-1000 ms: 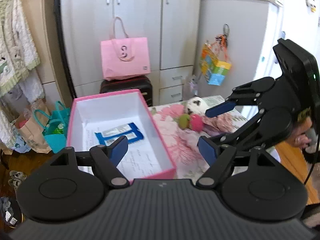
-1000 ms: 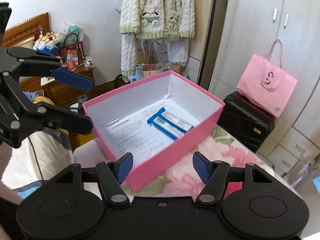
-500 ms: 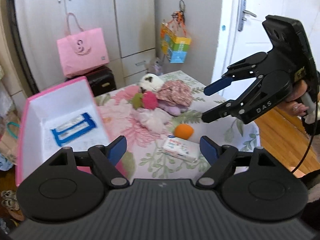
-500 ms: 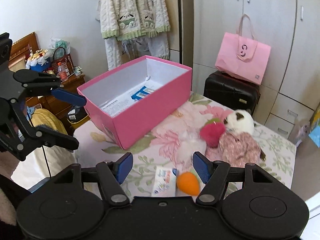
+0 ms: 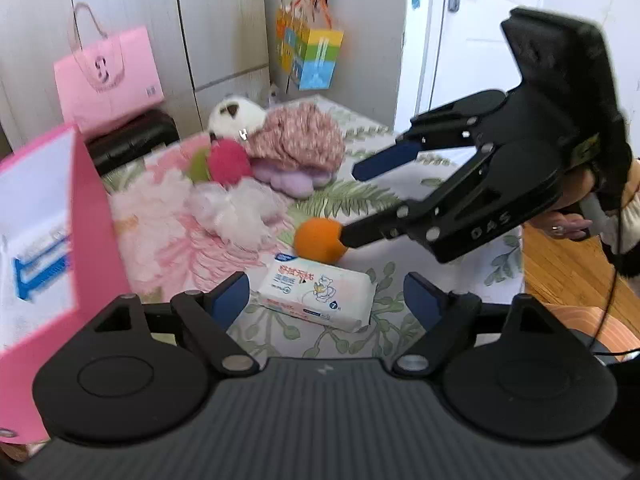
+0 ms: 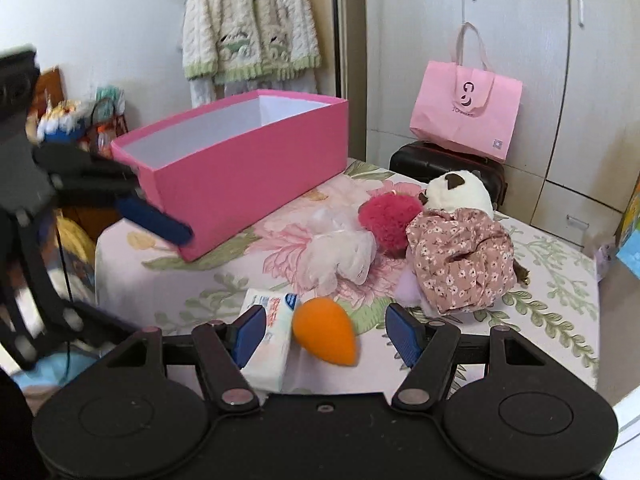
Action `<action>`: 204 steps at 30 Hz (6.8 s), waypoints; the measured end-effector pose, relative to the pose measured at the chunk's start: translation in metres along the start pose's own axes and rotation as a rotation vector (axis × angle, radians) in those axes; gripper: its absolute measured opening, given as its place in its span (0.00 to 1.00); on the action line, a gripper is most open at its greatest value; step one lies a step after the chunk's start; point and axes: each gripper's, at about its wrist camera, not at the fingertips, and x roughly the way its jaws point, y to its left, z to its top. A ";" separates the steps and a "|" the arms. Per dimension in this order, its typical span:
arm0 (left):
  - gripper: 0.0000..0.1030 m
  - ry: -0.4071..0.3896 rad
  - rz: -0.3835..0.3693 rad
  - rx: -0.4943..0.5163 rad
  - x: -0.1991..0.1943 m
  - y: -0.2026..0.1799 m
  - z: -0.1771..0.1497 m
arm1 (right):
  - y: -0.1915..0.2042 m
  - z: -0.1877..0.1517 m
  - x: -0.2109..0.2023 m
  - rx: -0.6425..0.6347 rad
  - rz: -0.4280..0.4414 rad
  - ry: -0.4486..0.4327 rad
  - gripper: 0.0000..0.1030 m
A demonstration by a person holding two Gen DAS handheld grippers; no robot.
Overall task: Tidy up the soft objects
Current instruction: 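Move the left tool to the white tissue pack while the right tool reaches the orange sponge, then grasp the white tissue pack with the left tool while the right tool grasps the orange sponge, then carry the tissue pack with the left tool while the right tool drops the sponge into the shoebox, then release the white tissue pack into the shoebox with the left tool, then move both tools back from the shoebox toward the plush items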
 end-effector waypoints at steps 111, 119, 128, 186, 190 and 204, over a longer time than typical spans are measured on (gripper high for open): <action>0.79 -0.131 0.318 -0.315 -0.160 0.098 -0.027 | 0.161 0.117 -0.009 -0.278 0.152 -0.097 0.45; 0.80 -0.167 0.383 -0.342 -0.143 0.150 0.001 | 0.136 0.165 0.041 -0.199 0.160 -0.043 0.45; 0.80 -0.113 0.373 -0.544 -0.083 0.239 0.030 | 0.079 0.210 0.135 -0.073 0.148 0.074 0.46; 0.93 -0.094 0.371 -0.110 -0.148 0.085 0.021 | 0.086 0.117 -0.044 -0.182 -0.019 0.009 0.62; 0.93 -0.100 0.351 -0.078 -0.146 0.069 0.024 | 0.075 0.099 -0.058 -0.160 -0.050 0.009 0.62; 0.93 -0.093 0.168 0.002 -0.106 0.021 0.039 | 0.030 0.034 -0.076 0.014 -0.125 0.044 0.63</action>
